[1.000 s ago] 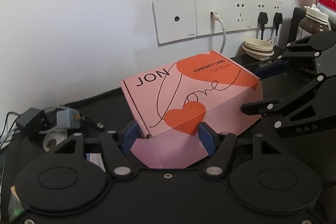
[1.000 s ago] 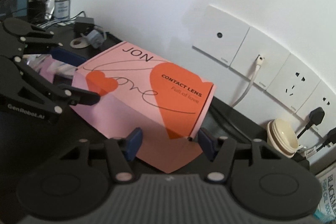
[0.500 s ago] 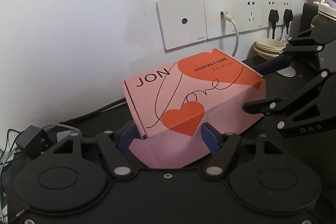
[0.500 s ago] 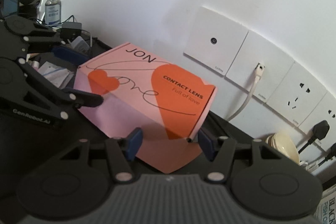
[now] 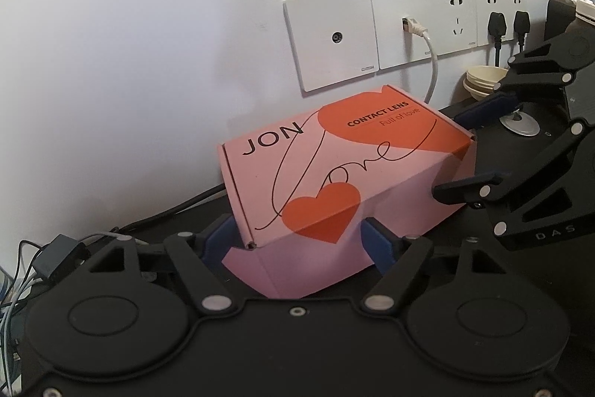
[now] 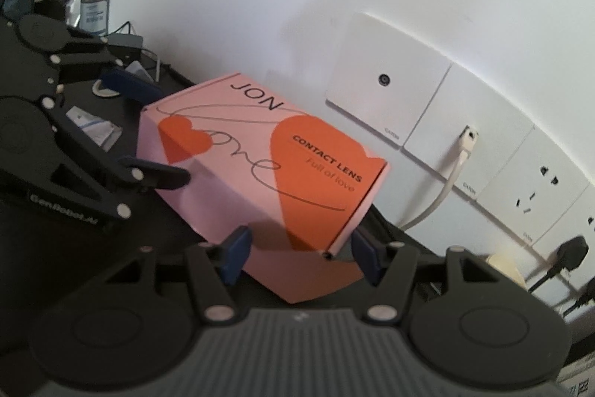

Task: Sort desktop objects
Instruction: 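Lift the pink box with both grippers and carry it toward the wall sockets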

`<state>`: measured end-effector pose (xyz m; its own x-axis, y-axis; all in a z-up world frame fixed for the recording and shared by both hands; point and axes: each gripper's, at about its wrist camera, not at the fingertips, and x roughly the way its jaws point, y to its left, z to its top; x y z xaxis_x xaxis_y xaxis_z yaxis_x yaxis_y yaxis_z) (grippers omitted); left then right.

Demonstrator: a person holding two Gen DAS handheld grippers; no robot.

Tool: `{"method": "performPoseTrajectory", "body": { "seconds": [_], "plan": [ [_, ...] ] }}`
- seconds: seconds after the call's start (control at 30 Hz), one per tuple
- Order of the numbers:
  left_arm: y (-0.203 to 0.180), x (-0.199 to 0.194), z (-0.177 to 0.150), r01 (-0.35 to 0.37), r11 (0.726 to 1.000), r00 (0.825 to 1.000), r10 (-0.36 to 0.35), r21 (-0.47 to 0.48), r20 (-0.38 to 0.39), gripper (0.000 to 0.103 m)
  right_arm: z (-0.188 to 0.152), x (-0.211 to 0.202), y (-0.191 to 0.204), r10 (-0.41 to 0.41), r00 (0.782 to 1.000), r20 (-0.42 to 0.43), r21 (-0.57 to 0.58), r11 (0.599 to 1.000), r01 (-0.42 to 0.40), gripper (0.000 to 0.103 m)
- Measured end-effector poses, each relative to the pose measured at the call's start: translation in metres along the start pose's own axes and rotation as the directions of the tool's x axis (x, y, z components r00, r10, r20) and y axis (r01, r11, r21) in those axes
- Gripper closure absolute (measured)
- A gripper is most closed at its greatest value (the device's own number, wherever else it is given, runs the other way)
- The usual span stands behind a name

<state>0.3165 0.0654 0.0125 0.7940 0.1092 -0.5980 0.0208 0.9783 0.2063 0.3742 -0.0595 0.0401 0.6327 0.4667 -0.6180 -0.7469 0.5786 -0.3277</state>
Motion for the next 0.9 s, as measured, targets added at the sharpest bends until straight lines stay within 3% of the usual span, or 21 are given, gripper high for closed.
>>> {"method": "performPoseTrajectory", "body": {
  "seconds": [0.4, 0.9],
  "plan": [
    [0.013, -0.005, -0.008, -0.036, 0.999, 0.999, 0.036, -0.029, -0.009, 0.027, 0.007, 0.004, 0.012, 0.017, 1.0, 0.018, -0.067, 0.998, -0.016, 0.044],
    [0.014, 0.014, 0.002, -0.07, 0.997, 0.997, 0.069, -0.018, -0.035, 0.021, 0.011, 0.012, 0.0, -0.022, 1.0, 0.012, 0.013, 1.0, 0.022, 0.045]
  ]
}}
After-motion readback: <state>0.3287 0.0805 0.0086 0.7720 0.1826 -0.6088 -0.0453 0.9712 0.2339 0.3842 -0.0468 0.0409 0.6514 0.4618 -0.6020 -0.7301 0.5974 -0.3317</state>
